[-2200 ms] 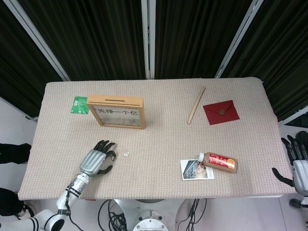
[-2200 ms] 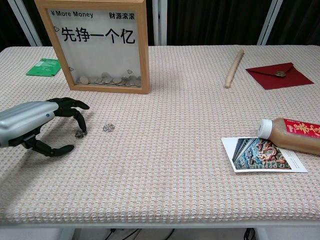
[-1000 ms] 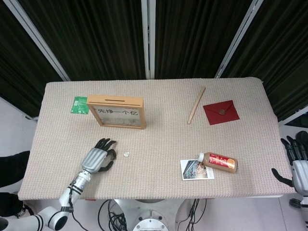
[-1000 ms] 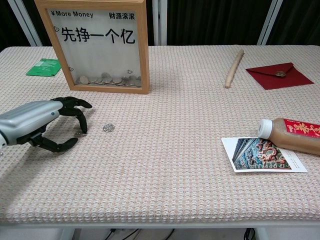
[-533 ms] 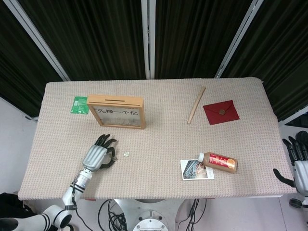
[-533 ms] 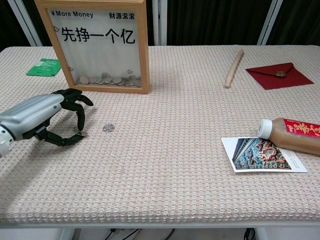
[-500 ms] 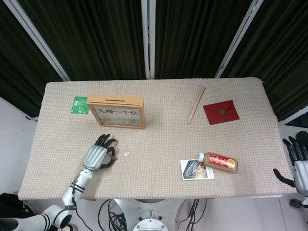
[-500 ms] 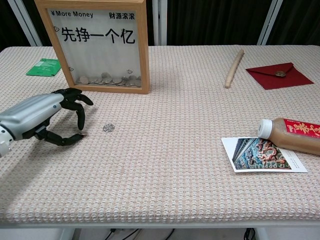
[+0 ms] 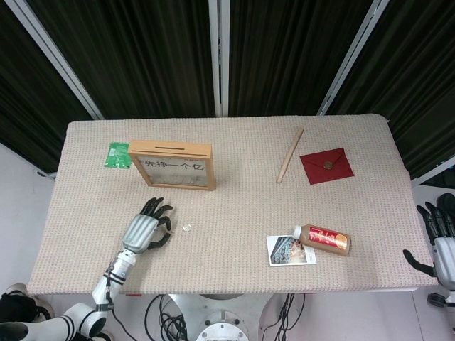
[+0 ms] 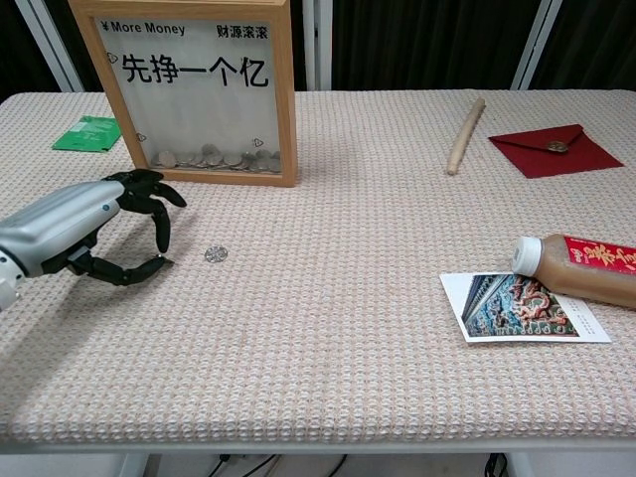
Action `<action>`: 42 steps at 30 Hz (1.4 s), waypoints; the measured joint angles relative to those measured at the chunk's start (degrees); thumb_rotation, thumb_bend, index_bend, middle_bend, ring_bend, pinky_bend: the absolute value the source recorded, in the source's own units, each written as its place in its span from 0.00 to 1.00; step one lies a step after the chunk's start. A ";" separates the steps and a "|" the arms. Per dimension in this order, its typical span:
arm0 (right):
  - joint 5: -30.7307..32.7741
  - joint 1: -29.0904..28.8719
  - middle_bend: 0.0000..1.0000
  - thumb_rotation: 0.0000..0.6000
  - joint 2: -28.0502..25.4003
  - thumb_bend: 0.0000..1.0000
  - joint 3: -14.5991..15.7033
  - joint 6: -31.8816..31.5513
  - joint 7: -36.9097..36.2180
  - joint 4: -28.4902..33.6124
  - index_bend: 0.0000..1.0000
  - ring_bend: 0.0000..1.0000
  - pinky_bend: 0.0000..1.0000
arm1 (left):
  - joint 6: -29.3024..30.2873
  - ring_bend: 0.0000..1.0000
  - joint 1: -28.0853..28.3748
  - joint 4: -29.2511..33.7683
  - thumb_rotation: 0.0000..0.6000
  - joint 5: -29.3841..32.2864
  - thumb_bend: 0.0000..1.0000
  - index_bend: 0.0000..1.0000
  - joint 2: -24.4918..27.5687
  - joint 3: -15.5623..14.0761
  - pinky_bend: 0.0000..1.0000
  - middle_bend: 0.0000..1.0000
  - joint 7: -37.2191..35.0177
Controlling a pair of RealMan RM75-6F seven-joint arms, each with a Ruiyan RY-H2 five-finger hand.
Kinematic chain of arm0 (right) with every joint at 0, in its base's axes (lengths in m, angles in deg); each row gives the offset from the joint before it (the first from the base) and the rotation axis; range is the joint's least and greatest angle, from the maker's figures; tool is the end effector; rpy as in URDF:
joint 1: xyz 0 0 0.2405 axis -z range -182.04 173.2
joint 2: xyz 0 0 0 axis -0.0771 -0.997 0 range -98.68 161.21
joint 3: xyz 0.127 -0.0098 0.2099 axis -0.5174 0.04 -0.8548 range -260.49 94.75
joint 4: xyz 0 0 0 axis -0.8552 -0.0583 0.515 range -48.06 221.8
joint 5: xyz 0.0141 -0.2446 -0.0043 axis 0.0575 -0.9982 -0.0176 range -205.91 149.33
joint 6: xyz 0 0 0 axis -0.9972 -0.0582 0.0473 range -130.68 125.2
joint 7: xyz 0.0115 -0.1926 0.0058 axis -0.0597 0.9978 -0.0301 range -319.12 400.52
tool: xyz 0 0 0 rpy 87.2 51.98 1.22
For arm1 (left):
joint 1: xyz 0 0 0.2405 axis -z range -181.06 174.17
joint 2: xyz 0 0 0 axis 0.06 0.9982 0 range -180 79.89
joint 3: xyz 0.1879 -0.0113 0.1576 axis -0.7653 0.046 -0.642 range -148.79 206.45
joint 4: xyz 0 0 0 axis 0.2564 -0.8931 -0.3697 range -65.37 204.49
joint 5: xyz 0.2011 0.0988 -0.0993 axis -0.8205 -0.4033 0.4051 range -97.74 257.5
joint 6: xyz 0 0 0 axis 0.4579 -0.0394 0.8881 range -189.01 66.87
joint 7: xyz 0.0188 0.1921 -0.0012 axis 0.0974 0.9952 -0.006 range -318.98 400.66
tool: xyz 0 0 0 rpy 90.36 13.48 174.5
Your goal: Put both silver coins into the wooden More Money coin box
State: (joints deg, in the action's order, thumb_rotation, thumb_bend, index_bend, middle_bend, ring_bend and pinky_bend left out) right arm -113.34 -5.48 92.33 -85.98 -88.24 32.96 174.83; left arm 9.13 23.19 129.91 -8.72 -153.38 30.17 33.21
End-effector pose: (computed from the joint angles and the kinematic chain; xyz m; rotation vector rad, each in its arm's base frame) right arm -0.3539 -0.2120 0.1541 1.3116 -0.9385 0.8655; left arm -0.2121 0.3164 -0.1085 -1.7676 -1.0473 -1.1573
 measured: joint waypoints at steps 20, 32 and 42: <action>0.28 0.16 0.00 1.00 -0.12 0.18 -0.14 0.05 -1.30 -0.75 0.00 0.00 0.00 | 0.06 0.00 -0.24 2.94 1.00 1.19 0.45 0.62 1.23 0.59 0.00 0.21 -0.75; -0.52 0.04 0.00 1.00 -0.17 0.18 -0.34 -0.59 -1.31 -0.37 0.00 0.00 0.00 | 8.54 0.00 -4.30 24.04 1.00 -0.06 0.45 0.64 16.15 0.99 0.00 0.22 3.92; -1.05 0.37 0.00 1.00 -0.66 0.18 -0.50 -1.94 -1.39 0.14 0.00 0.00 0.00 | 12.84 0.01 -5.10 38.35 1.00 1.62 0.45 0.64 32.49 8.00 0.01 0.22 14.31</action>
State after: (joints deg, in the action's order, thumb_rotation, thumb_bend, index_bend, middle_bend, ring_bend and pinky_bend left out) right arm -114.40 -5.11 91.67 -86.48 -90.17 31.57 174.97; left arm 21.97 18.09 168.26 -7.10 -120.89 38.17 47.52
